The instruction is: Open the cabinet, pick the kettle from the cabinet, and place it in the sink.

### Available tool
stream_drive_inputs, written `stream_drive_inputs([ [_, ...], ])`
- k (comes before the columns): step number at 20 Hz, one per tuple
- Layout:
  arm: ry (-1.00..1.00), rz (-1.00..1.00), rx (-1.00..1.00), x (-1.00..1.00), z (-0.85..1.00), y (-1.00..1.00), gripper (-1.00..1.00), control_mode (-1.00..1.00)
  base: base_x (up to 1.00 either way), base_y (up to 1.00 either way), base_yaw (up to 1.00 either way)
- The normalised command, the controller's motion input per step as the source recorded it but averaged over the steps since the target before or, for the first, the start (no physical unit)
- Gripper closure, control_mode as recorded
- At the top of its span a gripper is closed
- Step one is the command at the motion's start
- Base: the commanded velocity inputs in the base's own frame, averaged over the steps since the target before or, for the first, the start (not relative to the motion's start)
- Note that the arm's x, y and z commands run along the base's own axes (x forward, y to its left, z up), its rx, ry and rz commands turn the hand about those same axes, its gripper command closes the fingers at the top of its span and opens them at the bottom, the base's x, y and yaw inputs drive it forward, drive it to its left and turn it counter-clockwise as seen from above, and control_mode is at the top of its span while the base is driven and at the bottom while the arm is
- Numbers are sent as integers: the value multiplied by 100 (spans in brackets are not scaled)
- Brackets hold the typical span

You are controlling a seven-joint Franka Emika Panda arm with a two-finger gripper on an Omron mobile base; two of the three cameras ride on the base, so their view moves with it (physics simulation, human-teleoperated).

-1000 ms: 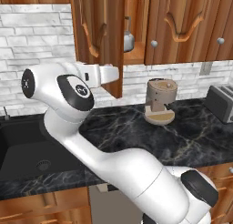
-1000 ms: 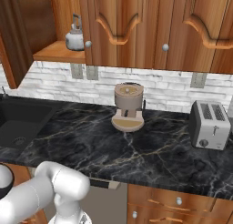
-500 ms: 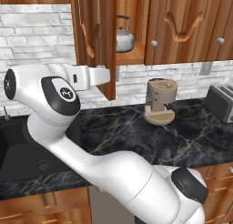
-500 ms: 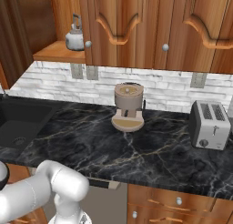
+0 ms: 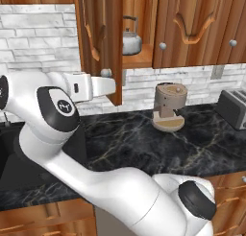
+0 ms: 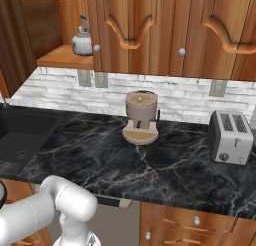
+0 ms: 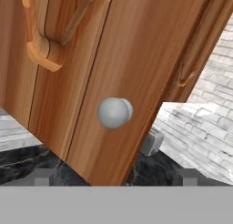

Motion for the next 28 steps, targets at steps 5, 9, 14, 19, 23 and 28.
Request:
stream_drive_inputs([
  [5,0,0,4,-38,-3,-22,-100,-100,0,0,0],
  [9,0,1,7,-30,0,-28,-100,-100,0,0,0],
  [14,1,4,7,-20,-1,-37,-100,-100,0,0,0],
  [19,0,11,5,-14,-1,-44,-100,-100,0,0,0],
  [23,0,14,8,-11,7,-41,-100,-100,0,0,0],
  [28,0,13,6,-10,4,-37,-100,-100,0,0,0],
])
